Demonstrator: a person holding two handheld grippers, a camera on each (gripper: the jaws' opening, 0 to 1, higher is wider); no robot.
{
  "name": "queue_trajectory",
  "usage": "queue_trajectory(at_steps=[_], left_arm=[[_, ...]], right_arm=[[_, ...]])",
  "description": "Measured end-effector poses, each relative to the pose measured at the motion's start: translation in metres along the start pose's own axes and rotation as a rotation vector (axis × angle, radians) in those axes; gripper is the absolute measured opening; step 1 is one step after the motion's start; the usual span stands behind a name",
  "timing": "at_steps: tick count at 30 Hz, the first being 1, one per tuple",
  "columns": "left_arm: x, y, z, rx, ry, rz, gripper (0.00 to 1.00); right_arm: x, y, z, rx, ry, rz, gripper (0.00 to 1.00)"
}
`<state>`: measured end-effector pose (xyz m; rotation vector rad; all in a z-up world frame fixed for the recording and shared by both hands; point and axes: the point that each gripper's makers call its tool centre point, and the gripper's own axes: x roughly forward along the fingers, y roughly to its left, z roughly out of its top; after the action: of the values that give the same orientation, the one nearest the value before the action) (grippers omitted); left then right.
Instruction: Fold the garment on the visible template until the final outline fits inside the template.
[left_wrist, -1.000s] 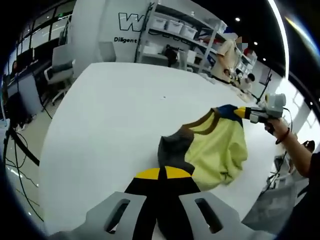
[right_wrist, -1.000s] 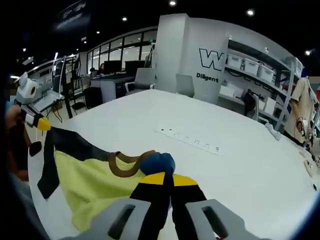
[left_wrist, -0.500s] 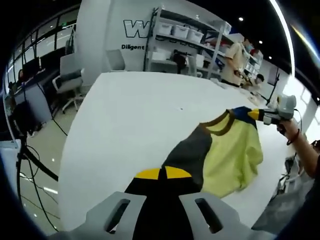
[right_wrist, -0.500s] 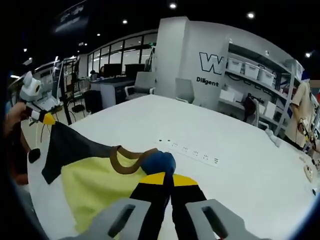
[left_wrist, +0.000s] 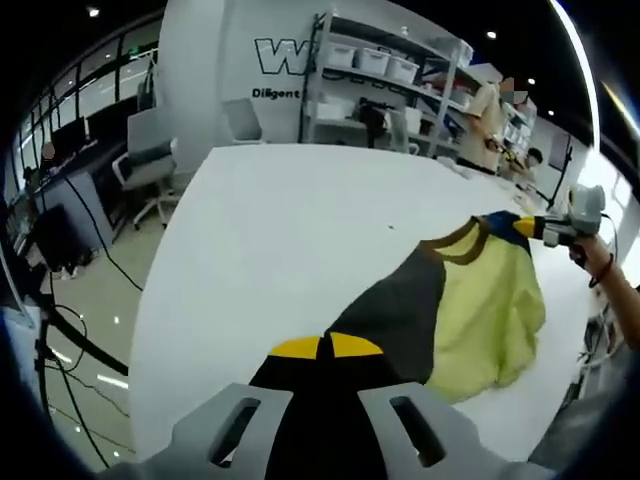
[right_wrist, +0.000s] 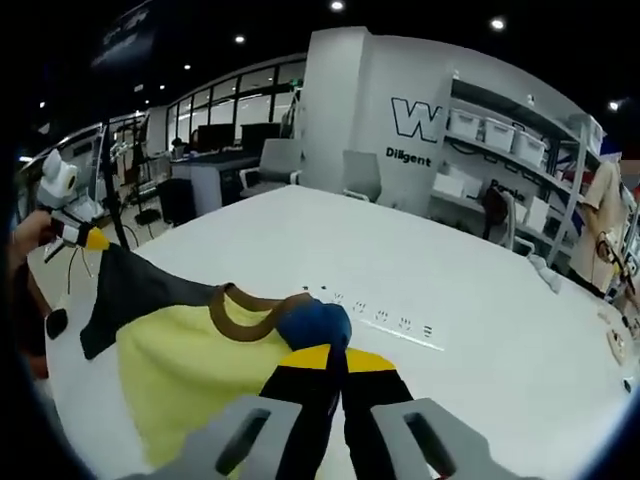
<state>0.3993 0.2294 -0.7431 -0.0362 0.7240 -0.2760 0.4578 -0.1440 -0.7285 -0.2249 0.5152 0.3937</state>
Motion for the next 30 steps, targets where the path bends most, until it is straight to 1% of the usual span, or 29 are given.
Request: queue_trajectory(at_steps=[1,2,4,5,7,8,9,11,13,14,15,17,20,22,25,30], left_arm=[[0.008,0.004,0.000,0.017,0.009,0.012,0.00],[0.015,0.008,-0.003,0.017,0.030,0.022,0.00],[0.025,0.010,-0.005,0.017,0.039,0.027,0.00],[0.032,0.012,-0.007,0.019,0.053,0.030,0.00],[0.043,0.015,-0.013,0.008,0.082,0.033,0.00],[0.047,0.017,-0.014,0.011,0.087,0.035,0.00],[0.052,0.019,-0.017,0.027,0.106,0.043,0.00],[0.059,0.022,-0.023,0.024,0.145,0.048,0.00],[0.065,0.026,-0.023,0.025,0.150,0.057,0.00],[0.070,0.028,-0.025,0.037,0.165,0.068,0.00],[0.073,0.030,-0.025,0.039,0.169,0.073,0.00],[0.078,0.032,-0.029,0.045,0.200,0.080,0.00],[0.084,0.032,-0.030,0.055,0.211,0.080,0.00],[0.088,0.031,-0.031,0.069,0.226,0.087,0.00],[0.089,0.027,-0.034,0.098,0.227,0.101,0.00],[0.091,0.031,-0.037,0.107,0.226,0.135,0.00]], right_arm=[[0.006,0.000,-0.004,-0.002,0.012,-0.004,0.00],[0.012,-0.001,-0.009,-0.005,0.031,-0.004,0.00],[0.020,-0.003,-0.016,-0.008,0.050,-0.010,0.00],[0.022,-0.002,-0.022,-0.008,0.079,-0.009,0.00],[0.030,-0.005,-0.033,-0.003,0.110,-0.014,0.00],[0.030,-0.004,-0.039,0.001,0.125,-0.013,0.00],[0.031,-0.004,-0.045,0.004,0.135,-0.015,0.00],[0.033,-0.003,-0.054,0.002,0.160,-0.012,0.00],[0.036,-0.005,-0.060,0.010,0.175,-0.014,0.00],[0.039,-0.005,-0.068,0.019,0.203,-0.013,0.00],[0.041,-0.006,-0.072,0.023,0.215,-0.013,0.00],[0.045,-0.005,-0.082,0.030,0.245,-0.008,0.00],[0.049,-0.006,-0.094,0.053,0.276,-0.011,0.00],[0.051,-0.006,-0.097,0.057,0.280,-0.009,0.00],[0.055,-0.007,-0.103,0.065,0.290,-0.005,0.00],[0.059,-0.004,-0.108,0.071,0.275,0.005,0.00]])
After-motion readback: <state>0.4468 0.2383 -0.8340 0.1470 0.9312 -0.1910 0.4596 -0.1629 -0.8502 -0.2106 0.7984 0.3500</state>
